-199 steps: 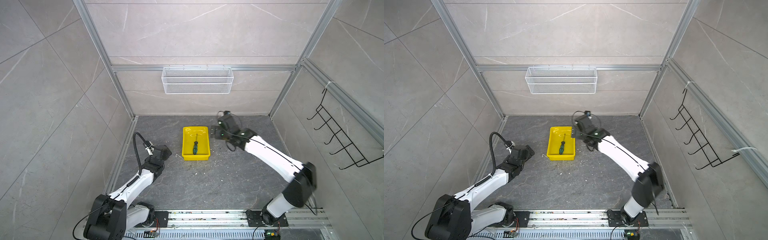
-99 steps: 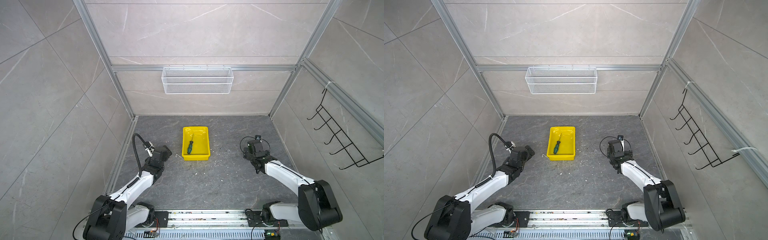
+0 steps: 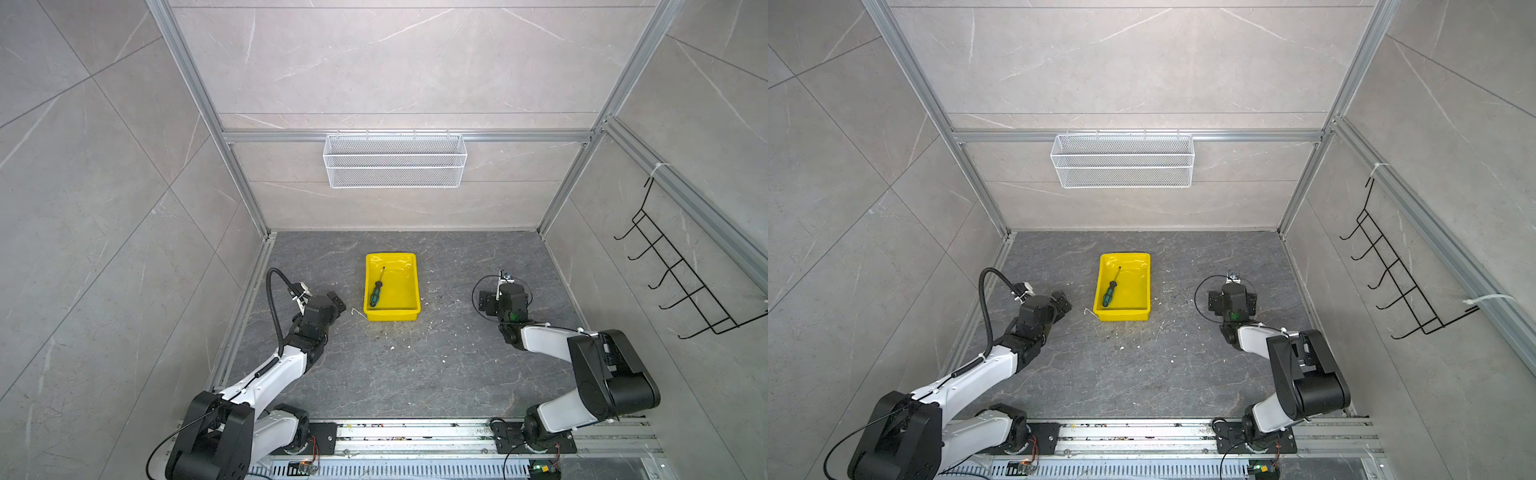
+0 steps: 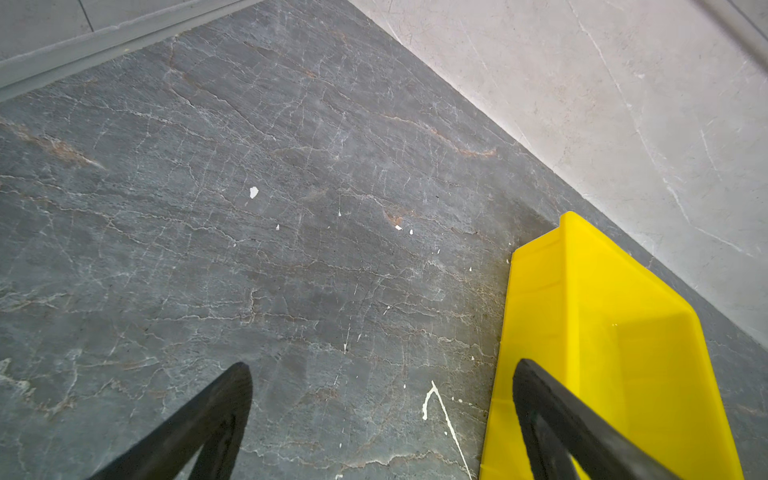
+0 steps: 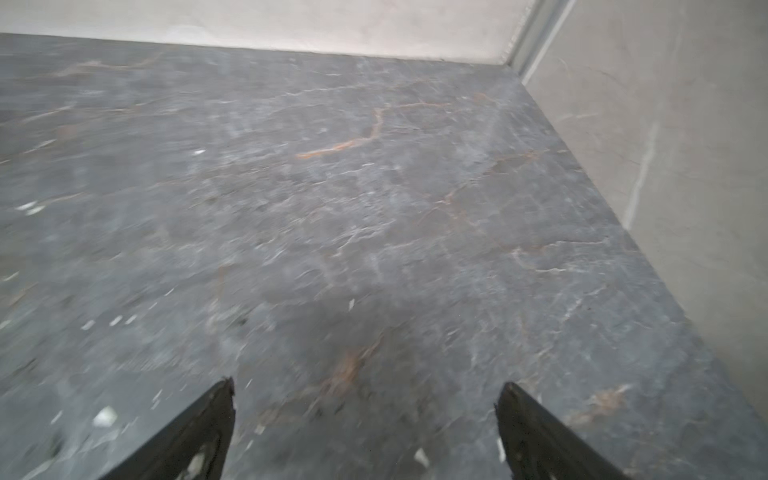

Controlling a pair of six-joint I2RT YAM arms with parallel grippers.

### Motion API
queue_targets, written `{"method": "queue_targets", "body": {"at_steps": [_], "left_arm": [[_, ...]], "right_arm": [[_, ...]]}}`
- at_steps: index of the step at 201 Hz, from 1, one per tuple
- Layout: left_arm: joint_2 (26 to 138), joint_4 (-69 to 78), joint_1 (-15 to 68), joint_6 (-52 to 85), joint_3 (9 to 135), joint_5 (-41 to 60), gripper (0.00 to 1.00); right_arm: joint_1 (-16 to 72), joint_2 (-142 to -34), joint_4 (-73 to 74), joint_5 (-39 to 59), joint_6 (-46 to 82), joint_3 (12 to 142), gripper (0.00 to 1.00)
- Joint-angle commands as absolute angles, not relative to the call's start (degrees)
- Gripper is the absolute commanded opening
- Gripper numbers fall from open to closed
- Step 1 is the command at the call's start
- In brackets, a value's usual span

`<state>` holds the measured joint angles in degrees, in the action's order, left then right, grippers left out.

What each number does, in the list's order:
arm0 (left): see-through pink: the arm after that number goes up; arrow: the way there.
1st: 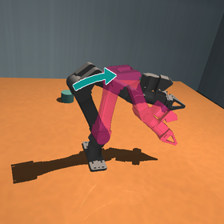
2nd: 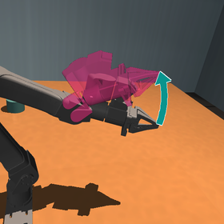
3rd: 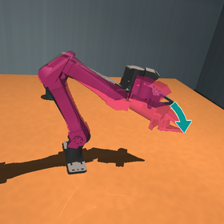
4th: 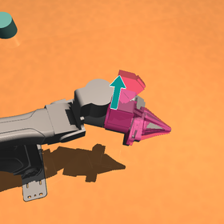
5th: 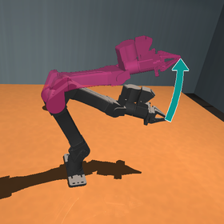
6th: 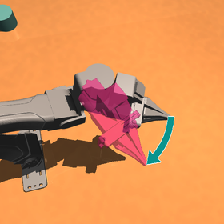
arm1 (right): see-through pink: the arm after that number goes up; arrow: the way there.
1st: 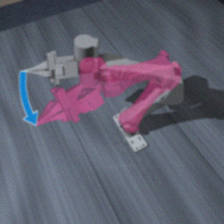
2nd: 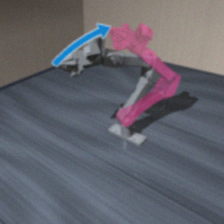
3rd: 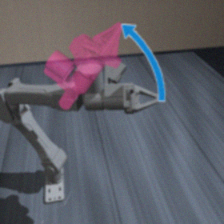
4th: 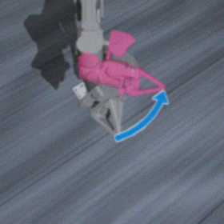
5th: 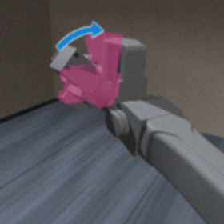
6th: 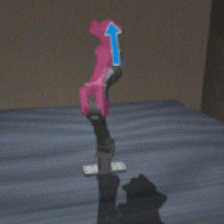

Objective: Put the screwdriver in the bin

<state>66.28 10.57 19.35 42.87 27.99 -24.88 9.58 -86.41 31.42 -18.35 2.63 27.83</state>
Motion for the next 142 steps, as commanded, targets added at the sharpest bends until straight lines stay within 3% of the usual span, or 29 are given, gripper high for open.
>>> {"method": "queue_targets", "body": {"at_steps": [1, 22, 35, 115, 142], "left_arm": [[66.34, 10.30, 19.52, 41.32, 30.72, -24.19, 1.00], [64.93, 10.51, 19.51, 40.87, 30.39, -24.10, 1.00], [64.36, 10.80, 19.51, 40.61, 30.16, -23.73, 1.00], [62.78, 14.09, 19.80, 26.33, 31.06, -16.96, 1.00], [59.37, 5.33, 19.78, 24.40, 34.63, -25.92, 1.00]], "right_arm": [[8.70, -84.97, 44.75, -15.26, 1.36, 22.60, 1.00], [8.91, -88.34, 56.95, -12.75, -1.11, 18.66, 1.00], [8.96, -86.25, 50.89, -12.33, -0.71, 19.71, 1.00], [8.83, -87.19, 52.27, -11.81, -0.56, 19.82, 0.99], [8.36, -87.10, 51.61, -10.90, -0.40, 20.05, 0.99]]}}
